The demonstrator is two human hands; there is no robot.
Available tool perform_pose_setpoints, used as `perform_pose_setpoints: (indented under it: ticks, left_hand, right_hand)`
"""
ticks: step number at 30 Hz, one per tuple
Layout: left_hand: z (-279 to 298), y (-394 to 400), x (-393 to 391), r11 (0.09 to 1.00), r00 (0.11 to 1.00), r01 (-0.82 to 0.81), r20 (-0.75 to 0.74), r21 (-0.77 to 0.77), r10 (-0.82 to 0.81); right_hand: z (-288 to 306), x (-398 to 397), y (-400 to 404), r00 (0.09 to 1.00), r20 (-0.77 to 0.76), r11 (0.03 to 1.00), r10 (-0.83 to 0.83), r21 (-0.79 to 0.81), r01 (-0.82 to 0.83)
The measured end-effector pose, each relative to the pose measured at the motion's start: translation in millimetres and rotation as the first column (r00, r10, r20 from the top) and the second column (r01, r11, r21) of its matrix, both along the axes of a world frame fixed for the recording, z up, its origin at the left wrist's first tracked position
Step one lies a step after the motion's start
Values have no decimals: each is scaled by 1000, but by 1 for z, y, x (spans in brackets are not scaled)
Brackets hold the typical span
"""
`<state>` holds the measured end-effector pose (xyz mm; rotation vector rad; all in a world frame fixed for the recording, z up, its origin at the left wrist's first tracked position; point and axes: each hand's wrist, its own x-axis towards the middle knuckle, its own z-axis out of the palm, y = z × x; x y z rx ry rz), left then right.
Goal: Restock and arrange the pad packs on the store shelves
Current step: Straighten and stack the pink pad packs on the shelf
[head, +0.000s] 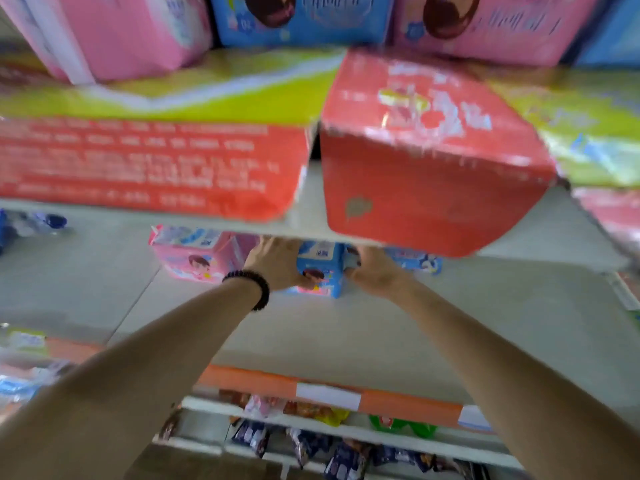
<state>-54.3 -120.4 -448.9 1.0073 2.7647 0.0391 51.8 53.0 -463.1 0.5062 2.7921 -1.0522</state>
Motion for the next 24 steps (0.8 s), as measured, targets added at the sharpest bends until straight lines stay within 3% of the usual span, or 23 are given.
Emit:
perform_pose_setpoints:
  ticks: [3,5,8,11,16,19,24]
  left_hand:
    - [8,-11,13,1000,1000,-13,22,-20,13]
    - [17,-24,28,996,1000,9,-16,89,-8]
    - [29,-52,50,957,991,100,-111,270,-73]
    - [26,-83,59,871,977,193,-175,451,-125]
    - [55,-124,79,738,949,290,-282,609,-140]
    - [79,-142,105,645,901,411,-397,644,-177]
    - [96,-162,147,524,809,579,-521,625,-273]
  right_hand:
    - [11,22,-16,999,25,999,23,28,-24]
    - [11,39,-25,993,-115,999,-2,50,8]
    - [22,62,-39,974,-210,984,87,171,-51]
    - [40,83,-64,944,-308,973,118,224,-48]
    - [55,110,-103,863,-505,964,35,243,104]
    - [72,135,-134,804,-595,951,8,253,178]
    - [113,182,-179,788,-615,916,-35,296,272]
